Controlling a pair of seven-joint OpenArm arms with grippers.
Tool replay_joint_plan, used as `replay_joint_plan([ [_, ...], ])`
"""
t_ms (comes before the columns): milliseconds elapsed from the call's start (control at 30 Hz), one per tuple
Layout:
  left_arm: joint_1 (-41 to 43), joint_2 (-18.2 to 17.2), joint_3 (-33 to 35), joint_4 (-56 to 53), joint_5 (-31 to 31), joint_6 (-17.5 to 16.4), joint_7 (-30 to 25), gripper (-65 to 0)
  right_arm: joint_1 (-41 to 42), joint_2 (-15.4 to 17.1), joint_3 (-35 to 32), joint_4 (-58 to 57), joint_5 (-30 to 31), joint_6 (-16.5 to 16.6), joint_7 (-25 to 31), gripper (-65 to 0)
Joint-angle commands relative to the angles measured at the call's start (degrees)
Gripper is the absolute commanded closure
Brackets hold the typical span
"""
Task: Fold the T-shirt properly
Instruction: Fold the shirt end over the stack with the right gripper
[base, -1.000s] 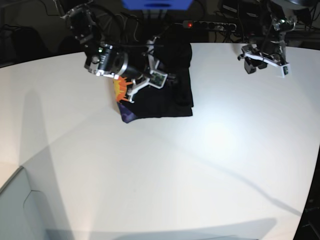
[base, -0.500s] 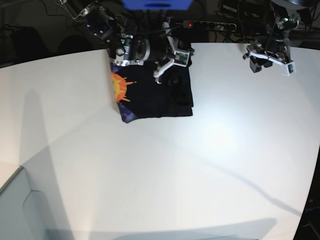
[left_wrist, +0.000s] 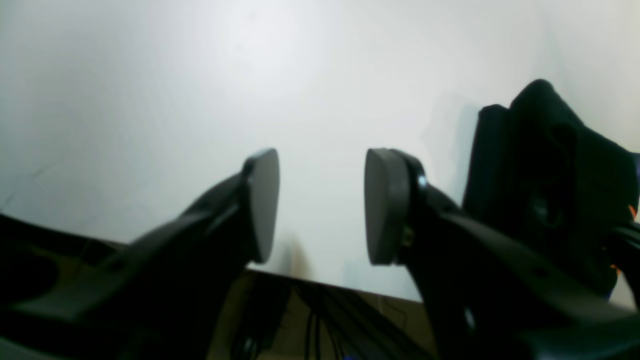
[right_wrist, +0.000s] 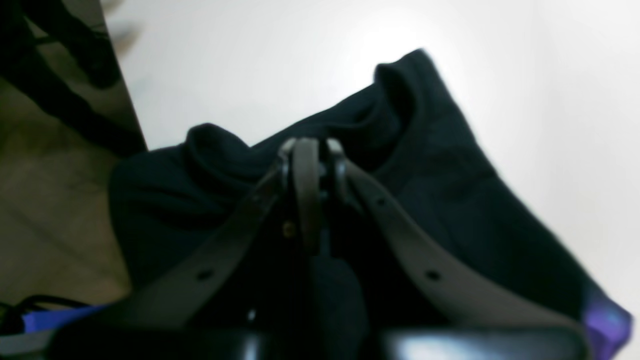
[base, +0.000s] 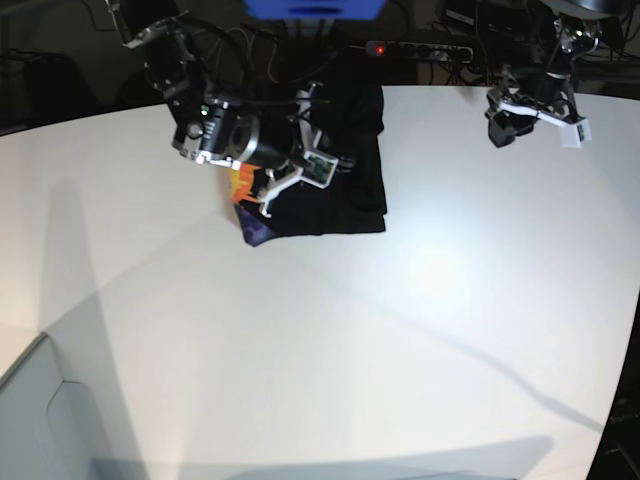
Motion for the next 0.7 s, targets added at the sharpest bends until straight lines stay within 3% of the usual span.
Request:
replay_joint_plan([
  [0, 0.4, -0.3, -0.5, 1.1, -1.0, 0.0, -0.9, -27.2, 2.0, -1.0, 0.2, -0.7, 0.8, 0.0, 1.5, 0.0],
  [333, 2.5, -0.1, -3.9, 1.1, -1.2, -0.3, -0.9, -27.2, 9.7, -5.0, 0.3, -17.4, 0.8, 0.0, 1.9, 0.0],
  [467, 2.5, -0.1, -5.5, 1.1, -1.2, -0.3, -0.9, -27.2, 8.6, -6.7, -0.8, -18.4, 0.8, 0.0, 1.9, 0.0],
  [667, 2.3, 0.0, -5.3, 1.1, -1.2, -0.3, -0.9, -27.2, 7.9, -6.8, -6.9, -18.2, 0.8, 0.0, 1.9, 0.0],
])
